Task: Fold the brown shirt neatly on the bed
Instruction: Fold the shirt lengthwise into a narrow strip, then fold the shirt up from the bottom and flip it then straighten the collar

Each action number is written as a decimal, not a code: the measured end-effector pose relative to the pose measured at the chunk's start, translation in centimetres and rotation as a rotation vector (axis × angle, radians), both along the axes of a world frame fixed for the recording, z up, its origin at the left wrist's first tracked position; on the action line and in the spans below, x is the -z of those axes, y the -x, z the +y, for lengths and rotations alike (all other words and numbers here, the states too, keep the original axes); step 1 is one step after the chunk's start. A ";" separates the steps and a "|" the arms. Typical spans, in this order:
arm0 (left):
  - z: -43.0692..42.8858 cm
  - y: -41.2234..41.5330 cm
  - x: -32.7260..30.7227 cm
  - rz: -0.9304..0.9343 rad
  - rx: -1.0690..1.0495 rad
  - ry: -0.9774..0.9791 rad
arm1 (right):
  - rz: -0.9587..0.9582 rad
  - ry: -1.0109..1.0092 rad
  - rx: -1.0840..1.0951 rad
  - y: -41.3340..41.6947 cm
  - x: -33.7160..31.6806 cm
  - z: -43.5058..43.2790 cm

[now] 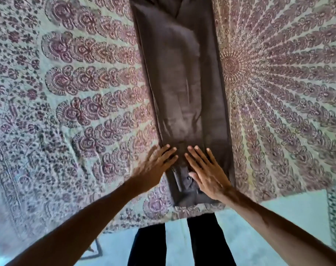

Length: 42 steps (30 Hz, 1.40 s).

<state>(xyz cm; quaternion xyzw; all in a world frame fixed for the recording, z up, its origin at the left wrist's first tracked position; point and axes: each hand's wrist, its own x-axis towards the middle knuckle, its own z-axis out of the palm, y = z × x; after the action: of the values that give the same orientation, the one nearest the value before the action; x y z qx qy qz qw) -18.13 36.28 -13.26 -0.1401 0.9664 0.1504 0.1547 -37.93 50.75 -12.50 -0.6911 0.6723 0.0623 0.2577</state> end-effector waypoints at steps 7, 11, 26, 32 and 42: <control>2.0 -2.2 -0.7 0.108 0.160 -0.007 | -0.108 0.184 -0.019 6.7 -1.4 3.9; 2.0 -0.9 -1.9 0.086 0.159 -0.028 | -0.042 0.053 -0.153 9.8 -1.1 5.0; 7.6 -0.3 -2.2 -0.063 0.053 0.006 | -0.039 0.125 -0.082 9.3 -1.6 7.5; 6.8 -2.5 -2.3 -0.059 0.144 0.048 | 0.021 0.144 -0.206 11.1 -1.6 8.1; 3.4 -2.4 -0.2 0.058 0.442 0.270 | 0.062 0.325 -0.549 13.8 0.1 6.9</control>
<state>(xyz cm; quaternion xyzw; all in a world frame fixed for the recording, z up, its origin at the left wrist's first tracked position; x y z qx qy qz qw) -15.70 39.66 -13.02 0.0593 0.9889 -0.0135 0.1357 -51.77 57.64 -12.56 -0.8766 0.4695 0.0422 0.0969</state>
